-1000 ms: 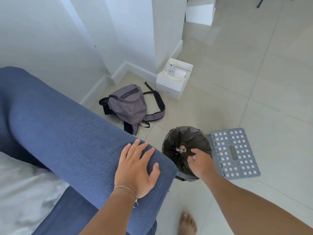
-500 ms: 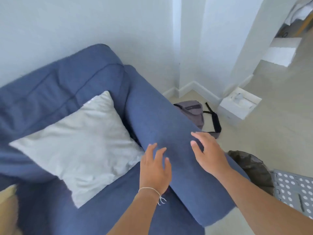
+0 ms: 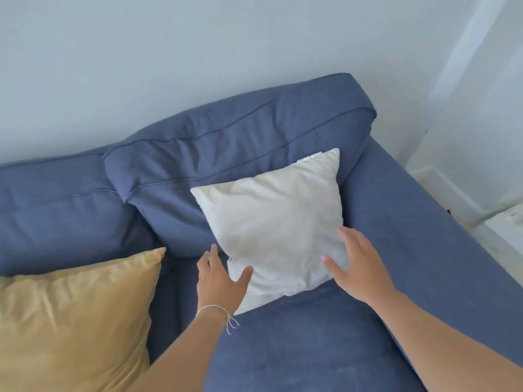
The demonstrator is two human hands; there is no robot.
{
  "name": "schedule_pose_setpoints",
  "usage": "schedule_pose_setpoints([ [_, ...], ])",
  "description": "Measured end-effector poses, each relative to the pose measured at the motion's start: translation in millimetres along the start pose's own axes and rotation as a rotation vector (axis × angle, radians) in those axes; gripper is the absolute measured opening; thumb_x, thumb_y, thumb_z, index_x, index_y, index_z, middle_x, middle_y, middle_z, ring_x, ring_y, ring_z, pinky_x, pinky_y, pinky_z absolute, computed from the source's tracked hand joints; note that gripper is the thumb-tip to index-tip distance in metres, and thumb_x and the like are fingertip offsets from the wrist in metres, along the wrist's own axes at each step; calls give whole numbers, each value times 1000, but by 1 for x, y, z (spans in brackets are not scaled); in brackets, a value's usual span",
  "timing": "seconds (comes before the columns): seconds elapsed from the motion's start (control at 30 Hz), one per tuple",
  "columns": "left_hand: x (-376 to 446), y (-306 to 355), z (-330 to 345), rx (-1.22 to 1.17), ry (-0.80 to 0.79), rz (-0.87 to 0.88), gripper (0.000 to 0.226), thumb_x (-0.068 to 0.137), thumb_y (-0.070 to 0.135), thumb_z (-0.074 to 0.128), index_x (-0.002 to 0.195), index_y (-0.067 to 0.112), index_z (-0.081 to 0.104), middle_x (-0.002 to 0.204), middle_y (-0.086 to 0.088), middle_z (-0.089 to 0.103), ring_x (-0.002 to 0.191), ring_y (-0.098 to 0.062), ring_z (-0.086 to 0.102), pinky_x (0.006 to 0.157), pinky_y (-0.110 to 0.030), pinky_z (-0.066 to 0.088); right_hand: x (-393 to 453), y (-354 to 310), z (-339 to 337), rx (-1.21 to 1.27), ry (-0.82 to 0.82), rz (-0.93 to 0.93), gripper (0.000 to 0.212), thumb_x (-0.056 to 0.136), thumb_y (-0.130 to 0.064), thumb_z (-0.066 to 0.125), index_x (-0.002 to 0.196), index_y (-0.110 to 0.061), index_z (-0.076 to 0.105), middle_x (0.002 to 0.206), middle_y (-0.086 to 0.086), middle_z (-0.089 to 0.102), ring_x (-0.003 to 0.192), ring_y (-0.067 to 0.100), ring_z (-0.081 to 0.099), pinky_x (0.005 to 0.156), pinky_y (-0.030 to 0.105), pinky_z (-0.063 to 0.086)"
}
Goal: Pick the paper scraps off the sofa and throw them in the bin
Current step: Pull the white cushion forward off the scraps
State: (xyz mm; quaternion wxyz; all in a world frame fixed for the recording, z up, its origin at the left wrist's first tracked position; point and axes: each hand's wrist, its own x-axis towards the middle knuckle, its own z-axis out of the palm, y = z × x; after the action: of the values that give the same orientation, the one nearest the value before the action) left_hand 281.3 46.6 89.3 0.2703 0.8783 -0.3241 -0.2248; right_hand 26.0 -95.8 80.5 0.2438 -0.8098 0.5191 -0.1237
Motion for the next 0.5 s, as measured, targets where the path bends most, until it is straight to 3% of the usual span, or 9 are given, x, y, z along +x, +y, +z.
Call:
schedule_pose_setpoints([
  [0.07,14,-1,1,-70,-84,-64,108,77,55,72,155,18,6,157,-2,12,142,-21,29,112,-41,33,22,-31,10,225,-20,126,97,77,-70,59,153,-25,20,156,-5,25,145,15,25,116,41,30],
  [0.17,37,0,9,-121,-155,-59,107,69,56,77,148,17,17,149,-6,23,131,-27,40,108,-42,38,55,-46,18,367,-29,292,125,59,-76,71,155,-26,8,158,-2,17,147,18,20,118,43,26],
  [0.3,63,1,22,-271,-190,-109,117,54,59,85,144,19,23,142,0,38,130,-23,44,109,-43,40,81,-23,30,456,40,400,137,36,-81,81,148,-29,22,150,-3,32,140,19,33,111,47,37],
  [0.37,69,-4,27,-409,-187,-132,105,49,59,87,134,25,37,131,7,52,121,-16,53,105,-41,45,83,-8,31,532,9,387,133,35,-77,85,145,-31,27,144,-11,41,134,13,42,107,43,42],
  [0.5,55,-3,42,-516,-233,-94,57,68,46,84,115,25,58,107,9,70,101,-11,66,92,-36,55,72,-12,38,589,-81,185,91,54,-53,91,133,-40,47,122,-26,59,113,-2,57,94,30,50],
])
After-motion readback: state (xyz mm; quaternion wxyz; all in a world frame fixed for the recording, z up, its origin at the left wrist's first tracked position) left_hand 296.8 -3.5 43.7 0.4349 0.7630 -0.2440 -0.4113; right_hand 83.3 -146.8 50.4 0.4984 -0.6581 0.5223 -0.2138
